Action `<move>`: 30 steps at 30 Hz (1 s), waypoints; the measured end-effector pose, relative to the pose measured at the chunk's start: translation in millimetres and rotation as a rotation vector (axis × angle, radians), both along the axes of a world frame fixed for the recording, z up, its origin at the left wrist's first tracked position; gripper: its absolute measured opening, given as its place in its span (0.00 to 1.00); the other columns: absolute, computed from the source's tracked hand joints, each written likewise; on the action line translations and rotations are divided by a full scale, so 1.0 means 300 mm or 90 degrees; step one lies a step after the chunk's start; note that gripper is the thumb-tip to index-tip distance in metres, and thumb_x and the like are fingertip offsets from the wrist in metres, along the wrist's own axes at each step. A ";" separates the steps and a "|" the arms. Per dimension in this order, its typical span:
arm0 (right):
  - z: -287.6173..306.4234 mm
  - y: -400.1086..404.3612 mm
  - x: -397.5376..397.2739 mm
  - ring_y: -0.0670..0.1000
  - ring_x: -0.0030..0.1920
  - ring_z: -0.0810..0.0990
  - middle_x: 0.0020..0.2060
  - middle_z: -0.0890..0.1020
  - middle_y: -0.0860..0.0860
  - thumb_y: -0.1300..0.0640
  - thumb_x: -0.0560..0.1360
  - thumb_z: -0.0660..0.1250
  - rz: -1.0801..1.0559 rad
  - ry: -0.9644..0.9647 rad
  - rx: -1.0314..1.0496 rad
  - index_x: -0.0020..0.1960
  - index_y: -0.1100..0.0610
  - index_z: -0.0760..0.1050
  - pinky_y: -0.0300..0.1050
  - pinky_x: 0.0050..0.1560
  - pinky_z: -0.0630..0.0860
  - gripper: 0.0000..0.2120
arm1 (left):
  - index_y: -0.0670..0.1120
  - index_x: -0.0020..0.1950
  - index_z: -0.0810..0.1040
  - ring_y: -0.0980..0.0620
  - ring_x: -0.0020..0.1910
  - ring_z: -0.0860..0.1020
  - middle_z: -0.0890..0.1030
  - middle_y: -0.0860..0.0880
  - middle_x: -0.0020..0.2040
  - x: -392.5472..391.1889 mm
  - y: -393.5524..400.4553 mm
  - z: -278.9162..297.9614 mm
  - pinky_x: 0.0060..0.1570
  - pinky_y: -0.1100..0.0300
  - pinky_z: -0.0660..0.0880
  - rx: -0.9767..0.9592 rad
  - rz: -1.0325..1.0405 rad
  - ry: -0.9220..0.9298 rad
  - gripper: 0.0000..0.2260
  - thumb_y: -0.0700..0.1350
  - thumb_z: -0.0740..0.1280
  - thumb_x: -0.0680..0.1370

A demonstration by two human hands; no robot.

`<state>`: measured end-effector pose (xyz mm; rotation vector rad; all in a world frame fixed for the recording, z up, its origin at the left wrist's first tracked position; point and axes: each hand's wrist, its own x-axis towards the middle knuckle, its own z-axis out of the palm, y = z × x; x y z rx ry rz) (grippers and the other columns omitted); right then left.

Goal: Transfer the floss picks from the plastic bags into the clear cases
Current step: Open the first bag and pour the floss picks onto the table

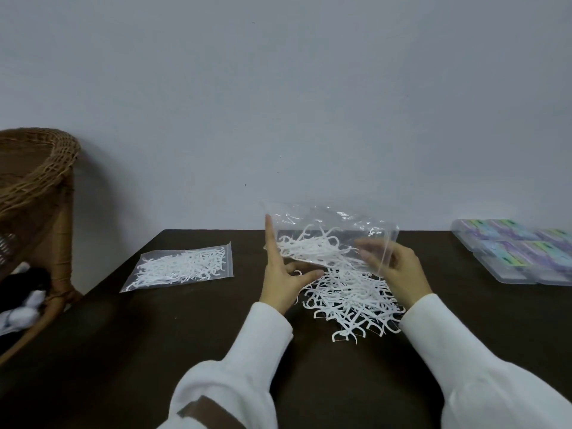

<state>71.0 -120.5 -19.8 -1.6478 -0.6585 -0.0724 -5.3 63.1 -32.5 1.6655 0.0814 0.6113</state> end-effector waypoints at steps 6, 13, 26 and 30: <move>0.000 -0.001 -0.008 0.44 0.51 0.79 0.47 0.82 0.42 0.61 0.70 0.70 0.021 -0.003 -0.025 0.46 0.47 0.79 0.41 0.53 0.74 0.09 | 0.60 0.75 0.39 0.42 0.59 0.77 0.72 0.44 0.68 -0.010 -0.028 -0.017 0.59 0.51 0.71 0.203 0.284 0.087 0.54 0.50 0.78 0.66; 0.018 0.006 -0.028 0.34 0.48 0.78 0.44 0.80 0.38 0.62 0.71 0.70 0.002 -0.075 -0.030 0.45 0.46 0.78 0.26 0.45 0.73 0.11 | 0.61 0.72 0.28 0.41 0.75 0.47 0.32 0.42 0.74 0.005 0.004 -0.027 0.60 0.52 0.71 0.340 0.494 -0.111 0.61 0.27 0.71 0.64; -0.002 0.026 -0.035 0.50 0.50 0.79 0.55 0.76 0.46 0.59 0.74 0.65 0.218 0.168 -0.070 0.52 0.49 0.76 0.42 0.40 0.81 0.09 | 0.42 0.59 0.66 0.45 0.65 0.67 0.65 0.40 0.65 0.018 -0.011 -0.029 0.52 0.83 0.59 0.420 0.421 -0.096 0.27 0.28 0.71 0.66; 0.001 0.085 -0.039 0.51 0.47 0.78 0.57 0.76 0.54 0.59 0.76 0.63 0.152 0.370 -0.101 0.58 0.56 0.76 0.41 0.37 0.81 0.12 | 0.50 0.59 0.59 0.50 0.64 0.65 0.64 0.42 0.66 0.018 -0.019 -0.030 0.45 0.78 0.66 0.445 0.397 -0.102 0.32 0.33 0.73 0.63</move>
